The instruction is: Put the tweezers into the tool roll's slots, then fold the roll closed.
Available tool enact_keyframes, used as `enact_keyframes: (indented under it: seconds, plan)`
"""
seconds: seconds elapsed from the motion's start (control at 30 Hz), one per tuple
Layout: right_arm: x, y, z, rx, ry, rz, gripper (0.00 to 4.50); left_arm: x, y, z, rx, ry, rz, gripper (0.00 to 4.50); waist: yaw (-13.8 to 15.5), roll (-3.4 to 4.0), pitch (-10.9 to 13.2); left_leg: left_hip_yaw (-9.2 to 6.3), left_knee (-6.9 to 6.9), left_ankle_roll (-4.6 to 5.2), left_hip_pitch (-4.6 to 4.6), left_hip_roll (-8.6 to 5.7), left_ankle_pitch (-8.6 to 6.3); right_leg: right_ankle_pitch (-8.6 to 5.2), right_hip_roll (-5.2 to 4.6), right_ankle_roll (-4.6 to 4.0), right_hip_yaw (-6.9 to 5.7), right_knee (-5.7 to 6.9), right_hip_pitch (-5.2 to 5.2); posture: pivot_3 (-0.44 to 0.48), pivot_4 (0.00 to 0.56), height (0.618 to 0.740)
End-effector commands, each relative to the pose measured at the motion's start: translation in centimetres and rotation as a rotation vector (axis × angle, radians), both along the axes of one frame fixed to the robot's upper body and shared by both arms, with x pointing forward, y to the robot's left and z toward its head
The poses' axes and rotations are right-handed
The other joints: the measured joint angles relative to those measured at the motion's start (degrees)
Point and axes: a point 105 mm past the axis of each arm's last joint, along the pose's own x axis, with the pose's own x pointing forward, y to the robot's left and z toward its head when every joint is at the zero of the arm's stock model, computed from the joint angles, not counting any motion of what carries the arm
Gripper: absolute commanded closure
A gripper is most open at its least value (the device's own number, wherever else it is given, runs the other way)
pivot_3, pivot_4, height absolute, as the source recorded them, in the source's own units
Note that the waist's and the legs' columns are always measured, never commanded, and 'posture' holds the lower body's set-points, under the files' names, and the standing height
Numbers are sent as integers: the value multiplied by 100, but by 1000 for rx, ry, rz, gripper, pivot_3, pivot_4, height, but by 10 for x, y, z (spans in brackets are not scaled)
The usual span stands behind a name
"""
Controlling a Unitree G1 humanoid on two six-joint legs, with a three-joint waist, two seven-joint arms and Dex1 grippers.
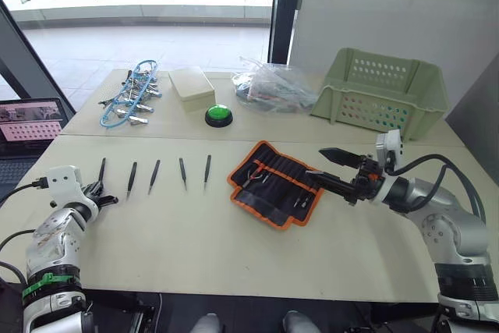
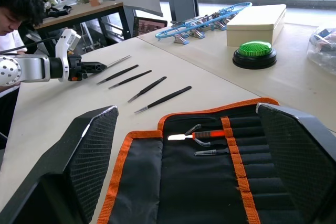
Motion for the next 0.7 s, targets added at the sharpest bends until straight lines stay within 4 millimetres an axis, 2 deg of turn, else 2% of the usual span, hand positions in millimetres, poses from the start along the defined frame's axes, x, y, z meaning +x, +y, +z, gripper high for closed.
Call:
enact_keyframes:
  seconds: [0.03, 0.07, 0.2, 0.3, 0.37, 0.4, 0.47, 0.63, 0.7]
  plan:
    - [-3, 3, 11, 2, -46, 15, 0, -2, 4, 31, 21, -112, 19, 4479, -5, -3, 1, 0, 0, 0, -2, 0, 0, 0, 0, 0, 0, 1, -3, 0, 150, 740]
    - [-3, 2, 11, -3, -45, 14, 0, 0, 0, 39, 11, -136, 9, 4479, -5, -5, 1, 0, 0, 0, -6, 1, 0, 0, 0, 0, 0, 2, -7, 0, 150, 740]
    - [-2, 0, 9, -28, -47, 8, 0, 12, -50, 94, 55, -249, -169, 4479, 30, -15, 2, -2, 6, -3, -31, 1, 2, 0, 1, 0, -1, 7, -29, 0, 150, 740]
    - [-1, -2, 8, -45, -53, -3, 0, 16, -84, 118, 90, -279, -298, 4479, 26, -16, 1, -2, 11, -9, -56, -4, 5, 2, -2, 2, 1, 14, -52, 0, 150, 740]
    - [0, -2, 6, -59, -56, -16, 0, 20, -108, 127, 32, -277, -377, 4479, 9, -16, 1, -1, 11, -9, -60, -4, 5, 3, -2, 2, 4, 24, -60, 0, 150, 740]
    - [2, -2, 2, -88, -66, -35, 0, 23, -132, 132, -21, -261, -460, 4479, 6, -16, 1, -1, 11, -9, -59, -4, 5, 2, -2, 2, 3, 30, -61, 0, 150, 740]
    - [6, -3, -2, -122, -77, -70, 0, 23, -165, 139, -35, -230, -578, 4479, -7, -17, 2, -1, 11, -8, -60, -4, 6, 2, 0, 3, 2, 34, -64, 0, 150, 740]
    - [12, -3, -8, -153, -53, -102, 0, 16, -215, 147, -68, -181, -739, 4479, -80, -17, 2, -1, 11, -8, -59, -4, 6, 2, 2, 3, 4, 35, -66, 0, 150, 740]
    - [18, -3, -13, -153, -31, -109, 540, 9, -237, 149, -5, -143, -810, 4500, -118, -19, 3, -1, 11, -8, -60, -3, 6, 2, 3, 3, 4, 35, -66, 0, 150, 740]
